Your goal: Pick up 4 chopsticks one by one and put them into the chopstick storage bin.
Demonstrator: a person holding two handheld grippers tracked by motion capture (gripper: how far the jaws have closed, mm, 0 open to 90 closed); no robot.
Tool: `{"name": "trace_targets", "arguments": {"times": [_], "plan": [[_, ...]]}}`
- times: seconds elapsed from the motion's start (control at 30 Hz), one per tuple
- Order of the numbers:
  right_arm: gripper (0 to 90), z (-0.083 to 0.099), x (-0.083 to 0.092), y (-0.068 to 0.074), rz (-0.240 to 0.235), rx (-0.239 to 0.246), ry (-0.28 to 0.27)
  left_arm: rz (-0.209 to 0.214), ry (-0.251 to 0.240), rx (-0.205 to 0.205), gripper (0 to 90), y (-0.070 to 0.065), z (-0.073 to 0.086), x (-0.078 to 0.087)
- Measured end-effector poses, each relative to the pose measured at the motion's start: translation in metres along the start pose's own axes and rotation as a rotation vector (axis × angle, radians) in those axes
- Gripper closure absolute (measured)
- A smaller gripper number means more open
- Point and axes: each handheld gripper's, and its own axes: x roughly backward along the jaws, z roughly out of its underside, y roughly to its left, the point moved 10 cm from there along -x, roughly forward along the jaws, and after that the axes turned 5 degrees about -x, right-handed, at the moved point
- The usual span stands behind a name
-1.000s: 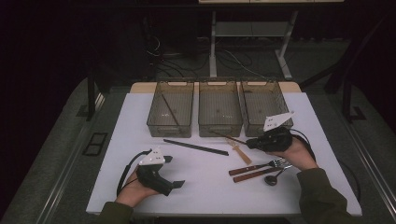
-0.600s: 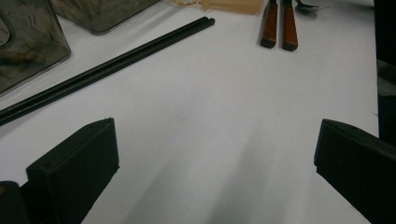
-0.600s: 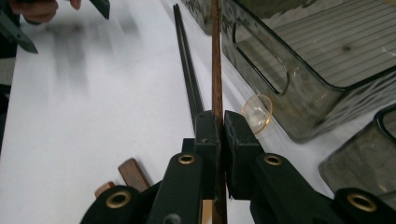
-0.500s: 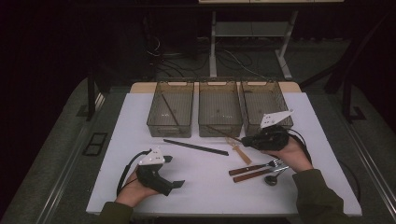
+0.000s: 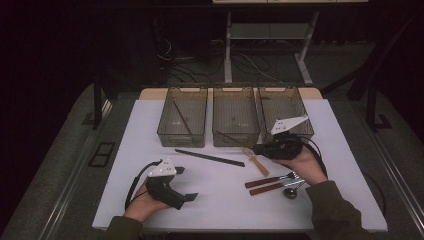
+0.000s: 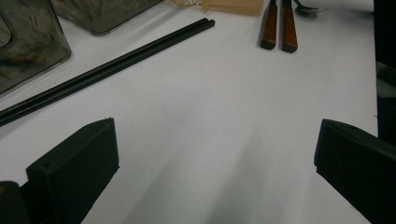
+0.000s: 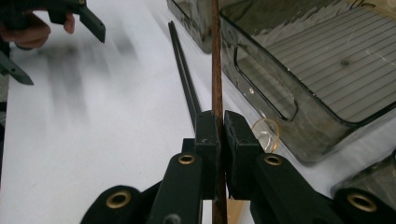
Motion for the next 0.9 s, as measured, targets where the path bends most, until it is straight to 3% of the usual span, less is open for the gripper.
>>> {"name": "trace_targets", "arguments": {"times": [0.27,0.9], "plan": [[84.9,-0.018,-0.005,-0.001,0.023,-0.051,-0.022,-0.003,-0.012,0.013,0.0,0.000,-0.001,-0.001],[84.9,-0.075,-0.041,-0.004,0.117,-0.119,-0.010,0.009,-0.028,0.004,0.0,-0.001,-0.003,-0.001]]}}
